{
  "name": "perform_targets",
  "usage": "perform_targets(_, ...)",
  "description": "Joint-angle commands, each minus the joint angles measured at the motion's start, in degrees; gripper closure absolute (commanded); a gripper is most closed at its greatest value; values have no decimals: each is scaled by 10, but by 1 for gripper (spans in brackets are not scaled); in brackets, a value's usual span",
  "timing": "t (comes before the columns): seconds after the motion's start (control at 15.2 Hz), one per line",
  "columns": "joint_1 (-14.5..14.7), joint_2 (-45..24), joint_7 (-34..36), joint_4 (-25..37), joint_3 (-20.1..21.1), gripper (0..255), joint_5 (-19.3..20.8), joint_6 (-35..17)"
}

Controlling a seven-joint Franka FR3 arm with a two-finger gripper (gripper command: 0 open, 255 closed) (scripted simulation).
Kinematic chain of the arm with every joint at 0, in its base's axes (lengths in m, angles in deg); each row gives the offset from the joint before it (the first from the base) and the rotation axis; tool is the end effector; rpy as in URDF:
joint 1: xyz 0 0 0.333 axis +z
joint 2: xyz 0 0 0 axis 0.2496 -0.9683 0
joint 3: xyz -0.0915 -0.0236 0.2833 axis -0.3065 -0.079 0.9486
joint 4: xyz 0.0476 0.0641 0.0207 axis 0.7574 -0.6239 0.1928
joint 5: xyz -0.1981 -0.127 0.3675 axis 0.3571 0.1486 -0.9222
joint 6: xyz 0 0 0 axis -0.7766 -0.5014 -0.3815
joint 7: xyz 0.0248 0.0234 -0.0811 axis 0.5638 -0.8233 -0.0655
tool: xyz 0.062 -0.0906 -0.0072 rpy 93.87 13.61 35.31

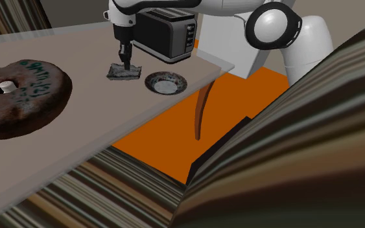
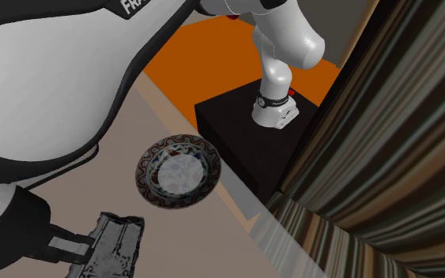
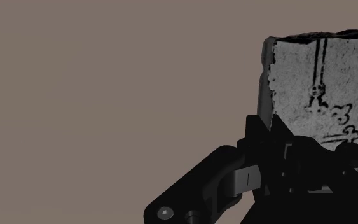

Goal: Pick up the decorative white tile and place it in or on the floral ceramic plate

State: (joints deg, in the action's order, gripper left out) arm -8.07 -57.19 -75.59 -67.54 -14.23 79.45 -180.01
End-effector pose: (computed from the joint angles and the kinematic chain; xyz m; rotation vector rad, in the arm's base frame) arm 0.7120 0.2865 0.4237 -2.7957 -1.2497 0.0185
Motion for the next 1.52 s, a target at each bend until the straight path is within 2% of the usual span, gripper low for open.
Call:
perform_targets(0.0, 2, -1, -1, 17, 0, 255, 0, 15)
perform_targets(0.66, 28, -31, -3, 149, -3, 255, 7, 115)
perform_targets(0.86, 44, -56, -5, 218, -7, 255, 12, 157)
perform_targets(0.99, 64, -91, -9, 300, -13, 255, 19, 201)
perform_targets(1.06, 20, -5, -3, 145, 4, 255, 3, 137)
perform_targets(1.12, -6, 44, -3, 63, 13, 255, -8, 105)
perform_targets(1.25, -43, 120, -10, -56, 22, 255, -32, 62)
perform_targets(1.45, -84, 214, -30, -186, 28, 255, -68, 21)
